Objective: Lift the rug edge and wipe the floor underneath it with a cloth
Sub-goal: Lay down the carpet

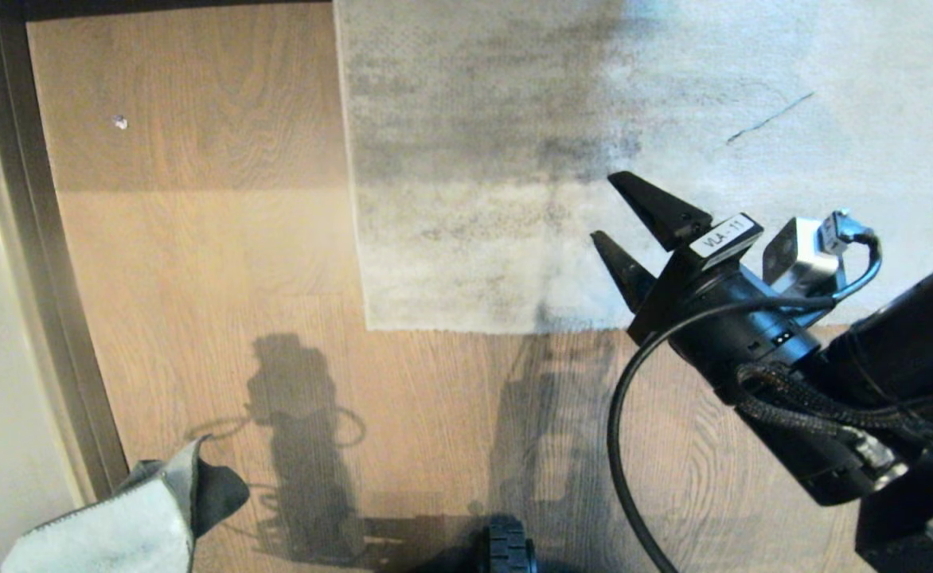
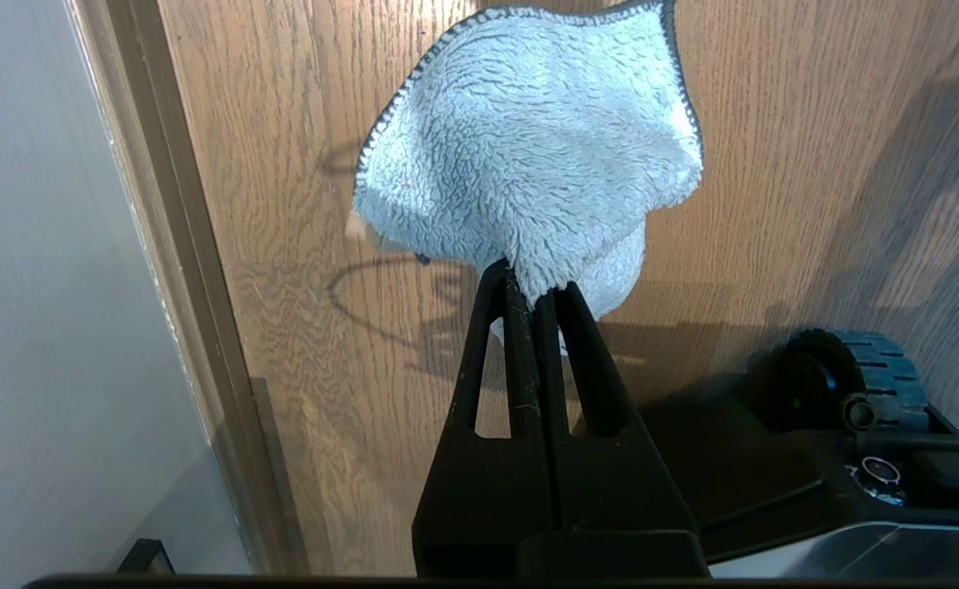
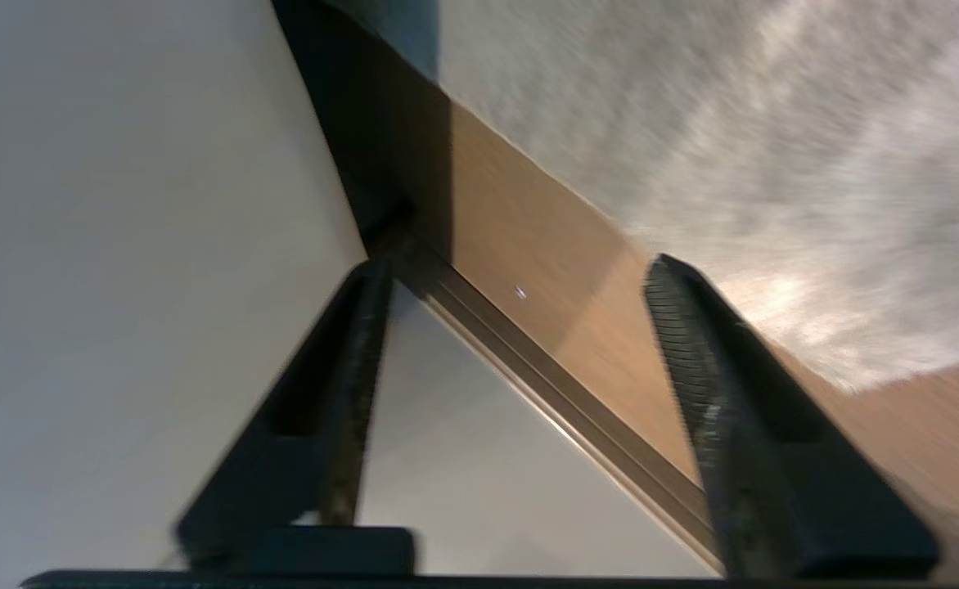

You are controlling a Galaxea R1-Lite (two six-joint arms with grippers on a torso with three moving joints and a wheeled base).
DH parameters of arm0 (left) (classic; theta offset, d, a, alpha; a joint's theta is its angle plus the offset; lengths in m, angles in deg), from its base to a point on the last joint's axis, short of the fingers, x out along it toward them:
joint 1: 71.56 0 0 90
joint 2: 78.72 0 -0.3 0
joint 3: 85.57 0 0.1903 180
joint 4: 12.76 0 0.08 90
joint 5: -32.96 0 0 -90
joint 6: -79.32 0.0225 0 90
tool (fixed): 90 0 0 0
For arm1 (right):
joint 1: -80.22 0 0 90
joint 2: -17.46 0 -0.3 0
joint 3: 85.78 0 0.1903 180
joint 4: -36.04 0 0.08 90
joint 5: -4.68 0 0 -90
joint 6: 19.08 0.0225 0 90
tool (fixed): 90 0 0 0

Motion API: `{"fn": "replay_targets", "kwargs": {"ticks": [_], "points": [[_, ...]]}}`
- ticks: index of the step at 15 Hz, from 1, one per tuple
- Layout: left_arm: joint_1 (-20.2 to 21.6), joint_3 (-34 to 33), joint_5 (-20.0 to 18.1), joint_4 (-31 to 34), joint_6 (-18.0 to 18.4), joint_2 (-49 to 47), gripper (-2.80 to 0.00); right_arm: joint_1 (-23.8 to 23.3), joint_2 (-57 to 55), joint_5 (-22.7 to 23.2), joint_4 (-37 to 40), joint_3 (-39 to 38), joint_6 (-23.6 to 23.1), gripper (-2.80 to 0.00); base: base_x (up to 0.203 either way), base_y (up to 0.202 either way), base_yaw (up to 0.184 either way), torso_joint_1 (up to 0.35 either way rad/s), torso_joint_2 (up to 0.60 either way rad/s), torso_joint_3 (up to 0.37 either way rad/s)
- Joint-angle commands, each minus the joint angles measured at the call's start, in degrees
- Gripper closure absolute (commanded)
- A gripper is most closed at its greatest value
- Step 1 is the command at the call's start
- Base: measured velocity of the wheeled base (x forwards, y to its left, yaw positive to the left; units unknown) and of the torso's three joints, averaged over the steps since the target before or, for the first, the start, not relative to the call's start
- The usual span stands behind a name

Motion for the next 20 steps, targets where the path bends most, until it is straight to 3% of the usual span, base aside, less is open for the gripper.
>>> {"fn": "replay_targets", "kwargs": {"ticks": [1, 5, 11, 16, 17, 20], "points": [[0.0, 0.0, 0.0, 0.1, 0.0, 0.0, 0.0, 0.5, -1.9, -0.2, -2.7, -1.7, 0.2, -2.8, 0.0, 0.0, 0.0, 0.0, 0.0, 0.0], [0.0, 0.0, 0.0, 0.1, 0.0, 0.0, 0.0, 0.5, -6.6, -0.3, -2.7, -2.3, -0.6, -2.8, 0.0, 0.0, 0.0, 0.0, 0.0, 0.0], [0.0, 0.0, 0.0, 0.1, 0.0, 0.0, 0.0, 1.1, -13.7, -0.4, -2.7, -1.9, -9.0, -2.8, 0.0, 0.0, 0.0, 0.0, 0.0, 0.0], [0.0, 0.0, 0.0, 0.1, 0.0, 0.0, 0.0, 1.1, -13.7, -0.7, -2.7, -2.0, -9.5, -2.8, 0.0, 0.0, 0.0, 0.0, 0.0, 0.0], [0.0, 0.0, 0.0, 0.1, 0.0, 0.0, 0.0, 1.1, -13.7, -0.7, -2.7, -2.0, -10.1, 0.0, 0.0, 0.0, 0.0, 0.0, 0.0, 0.0], [0.0, 0.0, 0.0, 0.1, 0.0, 0.0, 0.0, 1.1, -12.9, -1.3, -2.7, -2.0, -10.7, 0.0, 0.0, 0.0, 0.0, 0.0, 0.0, 0.0]]}}
